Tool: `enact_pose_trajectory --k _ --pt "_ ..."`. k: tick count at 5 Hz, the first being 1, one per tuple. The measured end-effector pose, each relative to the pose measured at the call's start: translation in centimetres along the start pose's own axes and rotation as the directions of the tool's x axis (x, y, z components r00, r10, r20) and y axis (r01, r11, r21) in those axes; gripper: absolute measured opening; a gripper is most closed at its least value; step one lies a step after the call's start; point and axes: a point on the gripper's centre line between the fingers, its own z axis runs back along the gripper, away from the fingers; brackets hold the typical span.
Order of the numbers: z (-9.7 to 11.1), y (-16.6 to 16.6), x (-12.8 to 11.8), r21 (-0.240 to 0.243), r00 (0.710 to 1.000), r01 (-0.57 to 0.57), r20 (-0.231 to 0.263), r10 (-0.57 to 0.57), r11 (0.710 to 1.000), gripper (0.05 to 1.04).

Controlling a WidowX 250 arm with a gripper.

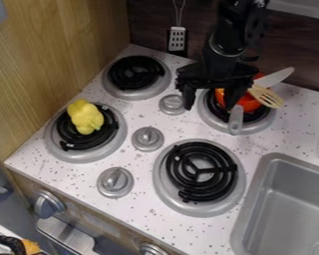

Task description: Put the orange pot in between the upper left side and lower left side of the burner

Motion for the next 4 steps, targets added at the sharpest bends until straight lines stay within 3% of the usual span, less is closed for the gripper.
enact_pose_trajectory --k 1,3,4 --pt "-0.8 -1.1 0.9 -0.028 1.0 -0.017 0.012 0.017 0.999 0.999" --pt "-3.1 -2.9 5.1 -0.114 0.998 -0.026 0.06 0.033 0.993 0.999" --pt "-4.2 -2.7 6.1 -0.132 0.998 -0.025 0.052 0.032 0.991 0.999"
